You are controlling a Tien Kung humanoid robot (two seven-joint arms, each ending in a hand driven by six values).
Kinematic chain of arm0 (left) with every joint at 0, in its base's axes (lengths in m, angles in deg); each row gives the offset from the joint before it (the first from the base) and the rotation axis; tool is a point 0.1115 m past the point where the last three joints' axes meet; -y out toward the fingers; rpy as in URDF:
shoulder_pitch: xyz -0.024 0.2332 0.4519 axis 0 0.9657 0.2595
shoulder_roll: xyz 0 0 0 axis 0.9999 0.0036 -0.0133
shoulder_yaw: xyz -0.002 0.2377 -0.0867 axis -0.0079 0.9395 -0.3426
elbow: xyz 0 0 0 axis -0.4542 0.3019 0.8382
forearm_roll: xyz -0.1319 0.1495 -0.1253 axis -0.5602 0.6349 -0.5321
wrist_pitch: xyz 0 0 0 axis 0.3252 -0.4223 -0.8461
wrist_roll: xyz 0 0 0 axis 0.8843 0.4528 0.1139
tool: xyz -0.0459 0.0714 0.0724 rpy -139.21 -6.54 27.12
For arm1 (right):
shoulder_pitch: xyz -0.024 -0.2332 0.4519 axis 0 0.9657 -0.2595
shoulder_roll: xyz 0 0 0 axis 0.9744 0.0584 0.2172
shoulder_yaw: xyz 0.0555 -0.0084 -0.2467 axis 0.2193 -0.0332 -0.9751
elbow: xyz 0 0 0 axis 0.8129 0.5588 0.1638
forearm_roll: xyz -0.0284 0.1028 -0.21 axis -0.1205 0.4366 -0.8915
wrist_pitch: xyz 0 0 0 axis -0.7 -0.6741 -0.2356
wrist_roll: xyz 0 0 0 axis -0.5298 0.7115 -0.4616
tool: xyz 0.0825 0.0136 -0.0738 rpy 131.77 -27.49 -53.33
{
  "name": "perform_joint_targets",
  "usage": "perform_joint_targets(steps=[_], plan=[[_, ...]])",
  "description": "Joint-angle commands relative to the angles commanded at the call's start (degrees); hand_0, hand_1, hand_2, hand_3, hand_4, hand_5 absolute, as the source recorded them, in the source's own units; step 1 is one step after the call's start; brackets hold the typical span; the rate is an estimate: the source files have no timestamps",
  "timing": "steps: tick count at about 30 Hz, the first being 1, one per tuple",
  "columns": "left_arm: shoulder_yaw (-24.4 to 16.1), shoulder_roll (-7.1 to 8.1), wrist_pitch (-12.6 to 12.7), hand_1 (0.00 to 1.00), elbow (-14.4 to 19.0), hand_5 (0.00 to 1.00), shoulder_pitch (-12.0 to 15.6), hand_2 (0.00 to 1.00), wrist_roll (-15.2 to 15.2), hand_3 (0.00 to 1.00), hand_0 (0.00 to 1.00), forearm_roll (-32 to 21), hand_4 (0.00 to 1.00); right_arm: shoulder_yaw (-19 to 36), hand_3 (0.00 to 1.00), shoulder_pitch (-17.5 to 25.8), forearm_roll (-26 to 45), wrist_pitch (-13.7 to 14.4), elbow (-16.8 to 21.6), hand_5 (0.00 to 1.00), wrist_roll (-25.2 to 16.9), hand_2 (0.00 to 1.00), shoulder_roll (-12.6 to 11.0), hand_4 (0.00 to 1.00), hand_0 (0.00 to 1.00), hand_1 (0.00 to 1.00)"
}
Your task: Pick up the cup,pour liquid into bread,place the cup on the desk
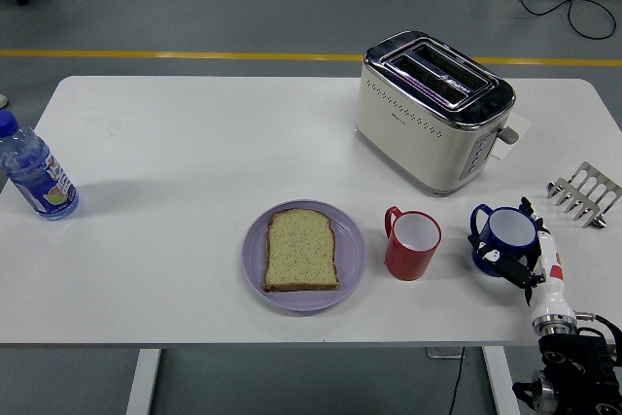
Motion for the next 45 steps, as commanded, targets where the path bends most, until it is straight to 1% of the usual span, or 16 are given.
perform_joint_targets(steps=[4, 5, 10, 11, 16, 17, 22, 23, 28, 29, 34, 35, 40, 41, 45], plan=[[-0.2, 0.01, 0.0, 0.647, 0.0, 0.838, -0.1, 0.658, 0.0, 0.558, 0.636, 0.0, 0.325, -0.4, 0.998, -0.5, 0.2, 0.1, -0.7, 0.126, 0.2, 0.967, 0.1, 0.978, 0.945, 0.836], [-0.2, 0.00, 0.0, 0.647, 0.0, 0.838, -0.1, 0.658, 0.0, 0.556, 0.636, 0.1, 0.325, -0.4, 0.998, -0.5, 0.2, 0.1, -0.8, 0.130, 0.2, 0.934, 0.1, 0.976, 0.910, 0.801], [-0.3, -0.05, 0.0, 0.647, 0.0, 0.838, -0.2, 0.658, 0.0, 0.556, 0.636, 0.1, 0.325, -0.6, 0.998, -0.8, 0.6, 0.3, -1.3, 0.130, 0.3, 0.934, 0.2, 0.976, 0.910, 0.801], [-0.3, -0.06, 0.0, 0.647, 0.0, 0.838, -0.2, 0.656, 0.0, 0.556, 0.635, 0.0, 0.324, -0.7, 0.998, -0.9, 0.8, 0.4, -1.4, 0.142, 0.2, 0.907, 0.2, 0.970, 0.874, 0.756], [-0.3, -0.04, 0.0, 0.647, 0.0, 0.838, -0.3, 0.656, 0.0, 0.556, 0.635, 0.1, 0.324, -1.1, 0.998, -1.1, 1.7, 1.1, -1.8, 0.142, -0.3, 0.907, 0.2, 0.970, 0.874, 0.756], [-0.4, -0.03, 0.0, 0.647, 0.0, 0.836, -0.3, 0.656, 0.0, 0.556, 0.634, 0.1, 0.323, -1.3, 0.998, -1.2, 2.2, 1.0, -1.9, 0.137, -0.4, 0.820, 0.2, 0.963, 0.796, 0.683], [-0.5, -0.04, 0.0, 0.647, 0.1, 0.836, -0.3, 0.656, 0.0, 0.556, 0.634, 0.2, 0.323, -1.7, 0.998, -1.3, 3.7, 0.9, -2.1, 0.137, -0.8, 0.820, 0.2, 0.963, 0.796, 0.683], [-0.5, -0.04, 0.0, 0.647, 0.1, 0.835, -0.3, 0.656, 0.0, 0.556, 0.634, 0.2, 0.323, -1.7, 0.970, -1.3, 3.8, 0.8, -2.1, 0.118, -0.8, 0.710, 0.2, 0.925, 0.684, 0.634], [-0.5, -0.06, 0.0, 0.647, 0.0, 0.835, -0.3, 0.656, 0.0, 0.556, 0.634, 0.1, 0.323, -1.9, 0.970, -1.6, 5.4, 1.0, -2.4, 0.118, -1.3, 0.710, 0.2, 0.925, 0.684, 0.634], [-0.5, -0.05, 0.0, 0.647, 0.0, 0.838, -0.3, 0.656, 0.0, 0.555, 0.634, 0.1, 0.324, -1.9, 0.897, -1.6, 5.6, 1.0, -2.4, 0.073, -1.3, 0.645, 0.2, 0.835, 0.621, 0.574], [-0.4, -0.03, 0.0, 0.647, 0.0, 0.838, -0.3, 0.656, 0.0, 0.555, 0.634, 0.1, 0.324, -1.8, 0.897, -1.6, 6.4, 1.2, -2.5, 0.073, -1.6, 0.645, 0.2, 0.835, 0.621, 0.574], [-0.4, -0.04, 0.0, 0.647, 0.0, 0.839, -0.3, 0.656, 0.0, 0.557, 0.634, 0.0, 0.326, -1.7, 0.821, -1.6, 6.3, 1.2, -2.5, 0.018, -1.3, 0.587, 0.2, 0.791, 0.537, 0.505], [-0.5, -0.04, 0.0, 0.647, 0.1, 0.839, -0.4, 0.656, 0.0, 0.557, 0.634, 0.1, 0.326, -1.7, 0.821, -1.7, 6.3, 1.2, -2.5, 0.018, -1.1, 0.587, 0.2, 0.791, 0.537, 0.505], [-0.4, -0.04, 0.0, 0.647, 0.1, 0.840, -0.4, 0.656, 0.0, 0.556, 0.634, 0.1, 0.327, -1.6, 0.806, -1.7, 6.2, 1.2, -2.4, 0.015, -1.1, 0.570, 0.1, 0.791, 0.494, 0.480], [-0.5, -0.04, 0.0, 0.647, 0.1, 0.840, -0.4, 0.656, 0.0, 0.556, 0.634, 0.1, 0.327, -1.3, 0.806, -1.6, 6.3, 1.4, -2.0, 0.015, -1.4, 0.570, 0.1, 0.791, 0.494, 0.480]])
